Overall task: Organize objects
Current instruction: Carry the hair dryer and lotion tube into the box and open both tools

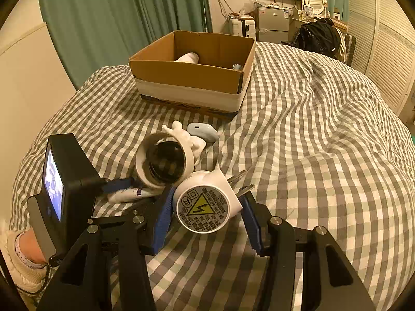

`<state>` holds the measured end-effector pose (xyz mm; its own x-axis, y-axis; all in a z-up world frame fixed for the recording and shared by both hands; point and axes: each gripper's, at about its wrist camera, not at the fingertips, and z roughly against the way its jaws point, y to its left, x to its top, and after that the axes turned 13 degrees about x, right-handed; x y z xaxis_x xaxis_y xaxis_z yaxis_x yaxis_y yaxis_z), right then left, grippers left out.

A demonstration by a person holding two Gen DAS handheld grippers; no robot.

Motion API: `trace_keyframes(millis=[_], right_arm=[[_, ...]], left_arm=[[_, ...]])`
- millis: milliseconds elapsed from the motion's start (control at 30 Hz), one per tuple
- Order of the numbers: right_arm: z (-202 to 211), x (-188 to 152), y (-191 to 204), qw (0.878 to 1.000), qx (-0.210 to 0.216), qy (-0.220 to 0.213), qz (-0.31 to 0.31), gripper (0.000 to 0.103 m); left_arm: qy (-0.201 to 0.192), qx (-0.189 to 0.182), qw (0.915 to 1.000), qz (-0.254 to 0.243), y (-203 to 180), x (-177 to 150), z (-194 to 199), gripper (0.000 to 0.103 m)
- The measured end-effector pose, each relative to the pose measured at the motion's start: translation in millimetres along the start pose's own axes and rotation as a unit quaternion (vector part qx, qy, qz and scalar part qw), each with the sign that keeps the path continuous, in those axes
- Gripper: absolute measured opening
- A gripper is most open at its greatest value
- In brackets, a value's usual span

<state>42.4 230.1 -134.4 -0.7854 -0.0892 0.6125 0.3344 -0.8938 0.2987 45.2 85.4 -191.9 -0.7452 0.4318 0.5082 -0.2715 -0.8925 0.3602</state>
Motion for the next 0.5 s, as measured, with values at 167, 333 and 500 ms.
trace_keyframes(millis=[167,333,500], right_arm=[[3,2,3,1.0,-0.004,-0.009,0.004,0.05],[20,6,13,0.999,-0.01,-0.031,0.019,0.05],[40,11,23,0.998,-0.015,-0.054,0.034,0.05]], left_arm=[[-0.006,-0.014,0.9996,0.022,10,-7,25,0.022],[-0.016,-0.04,0.9973,0.06,27,-8,48,0.016],[-0.03,-0.035,0.9967,0.067,37,-6,60,0.016]])
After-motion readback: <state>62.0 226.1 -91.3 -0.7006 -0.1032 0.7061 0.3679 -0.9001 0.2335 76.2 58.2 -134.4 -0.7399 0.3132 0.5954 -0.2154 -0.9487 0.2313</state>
